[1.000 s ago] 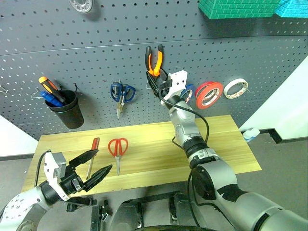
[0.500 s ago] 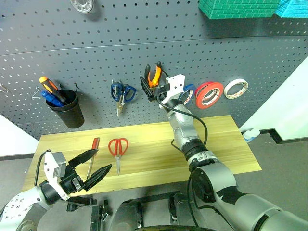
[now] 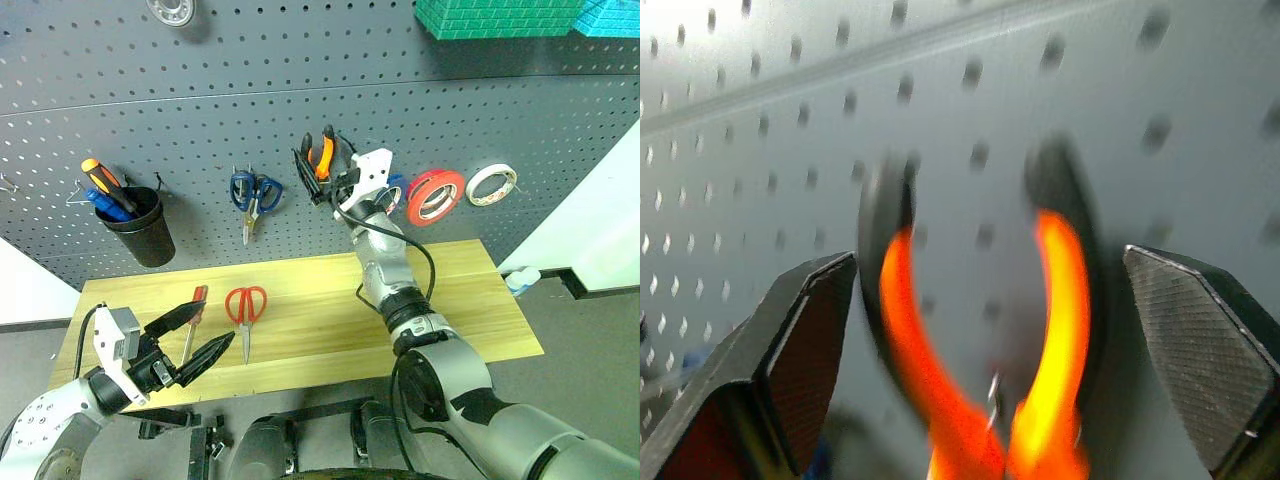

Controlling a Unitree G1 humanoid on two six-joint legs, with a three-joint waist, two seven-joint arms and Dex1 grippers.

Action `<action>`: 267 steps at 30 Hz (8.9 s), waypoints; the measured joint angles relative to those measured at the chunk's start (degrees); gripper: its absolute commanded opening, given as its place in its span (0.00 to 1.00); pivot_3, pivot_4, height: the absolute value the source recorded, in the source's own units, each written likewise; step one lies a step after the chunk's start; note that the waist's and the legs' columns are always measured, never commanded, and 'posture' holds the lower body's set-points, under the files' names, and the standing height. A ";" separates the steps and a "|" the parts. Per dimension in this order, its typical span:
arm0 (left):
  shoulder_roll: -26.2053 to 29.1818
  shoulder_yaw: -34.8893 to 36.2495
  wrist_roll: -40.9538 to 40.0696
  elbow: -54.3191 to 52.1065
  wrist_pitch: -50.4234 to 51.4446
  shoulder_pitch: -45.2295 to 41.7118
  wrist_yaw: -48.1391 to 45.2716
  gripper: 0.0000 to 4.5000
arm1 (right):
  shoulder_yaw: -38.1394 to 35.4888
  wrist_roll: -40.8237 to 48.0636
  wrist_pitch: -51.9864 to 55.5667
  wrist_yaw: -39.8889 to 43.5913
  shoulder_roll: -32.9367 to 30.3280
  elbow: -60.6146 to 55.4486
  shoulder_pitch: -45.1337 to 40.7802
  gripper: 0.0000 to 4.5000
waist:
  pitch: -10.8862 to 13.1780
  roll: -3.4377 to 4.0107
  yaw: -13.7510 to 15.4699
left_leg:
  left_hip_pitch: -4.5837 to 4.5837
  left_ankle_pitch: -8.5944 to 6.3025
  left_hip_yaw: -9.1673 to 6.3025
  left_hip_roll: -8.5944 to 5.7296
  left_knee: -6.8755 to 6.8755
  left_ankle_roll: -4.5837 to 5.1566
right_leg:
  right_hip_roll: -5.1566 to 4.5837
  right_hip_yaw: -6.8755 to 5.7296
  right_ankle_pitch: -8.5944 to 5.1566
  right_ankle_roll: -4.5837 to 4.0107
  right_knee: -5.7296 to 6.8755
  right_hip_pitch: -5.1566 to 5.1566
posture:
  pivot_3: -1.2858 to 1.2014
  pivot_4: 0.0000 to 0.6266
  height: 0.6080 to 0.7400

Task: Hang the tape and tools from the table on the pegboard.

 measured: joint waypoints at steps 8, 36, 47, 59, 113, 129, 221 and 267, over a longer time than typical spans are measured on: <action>-0.33 -2.11 0.71 2.07 -0.21 -3.55 -0.18 1.00 | 1.78 1.83 6.58 0.84 -0.14 -14.85 6.53 1.00 | -0.08 -0.06 0.86 | -0.36 0.01 0.04 -0.01 -0.03 -0.01 | 0.00 -0.13 0.02 0.02 -0.01 -0.27 | 0.55 0.06 1.00; -6.27 -11.53 5.68 21.78 -0.47 -25.05 -0.74 1.00 | 1.43 21.26 43.46 33.18 -35.35 -47.84 46.07 1.00 | -1.88 -0.50 -1.23 | 0.29 0.02 0.12 0.08 0.16 0.02 | 0.49 -0.11 0.09 0.28 -0.03 0.39 | 0.47 0.00 1.00; -10.47 -14.55 10.58 26.07 3.99 -27.98 9.31 1.00 | -5.13 26.23 40.78 47.66 -39.10 -42.88 52.01 1.00 | -2.60 -0.52 -2.45 | 0.48 0.02 0.08 0.10 0.25 0.01 | 0.50 -0.05 -0.01 0.29 0.01 0.58 | 0.47 0.00 1.00; -14.57 -17.11 17.05 26.12 15.51 -27.35 23.67 1.00 | -5.89 26.67 37.09 56.75 -42.34 -43.76 52.44 1.00 | -3.05 -0.65 -2.34 | 0.50 0.01 0.06 0.07 0.29 0.00 | 0.47 -0.05 0.02 0.20 0.02 0.62 | 0.47 0.01 1.00; -18.12 -22.00 33.99 24.03 42.23 -35.00 47.72 1.00 | -7.45 29.72 47.42 43.33 -44.17 -60.79 57.26 1.00 | 5.84 -1.18 0.69 | 0.07 0.00 0.05 -0.13 0.18 0.02 | -0.30 -0.16 -0.09 0.26 -0.01 0.21 | 0.46 0.37 1.00; -19.18 -21.93 34.50 27.17 41.87 -37.64 47.36 1.00 | -7.45 28.92 43.71 45.11 -43.96 -57.30 56.77 1.00 | 5.85 -1.16 0.66 | 0.05 0.00 0.05 -0.14 0.16 0.01 | -0.33 -0.17 -0.10 0.28 -0.02 0.18 | 0.45 0.37 1.00; -0.87 -20.57 51.19 19.18 -25.86 -21.00 36.05 0.06 | -14.25 38.77 43.64 57.54 -38.04 -40.34 46.03 1.00 | -0.23 -0.40 0.36 | 0.26 0.01 0.24 -0.18 0.28 0.00 | -0.27 -0.31 0.10 0.52 0.08 0.44 | 0.47 0.09 1.00; -5.04 -20.18 59.83 20.03 -32.42 -23.60 42.88 0.06 | -16.51 41.24 46.61 59.15 -36.09 -35.90 46.32 1.00 | -0.53 -0.27 -0.90 | 0.33 0.01 0.23 -0.18 0.33 0.01 | -0.24 -0.27 0.12 0.55 0.15 0.51 | 0.47 0.11 1.00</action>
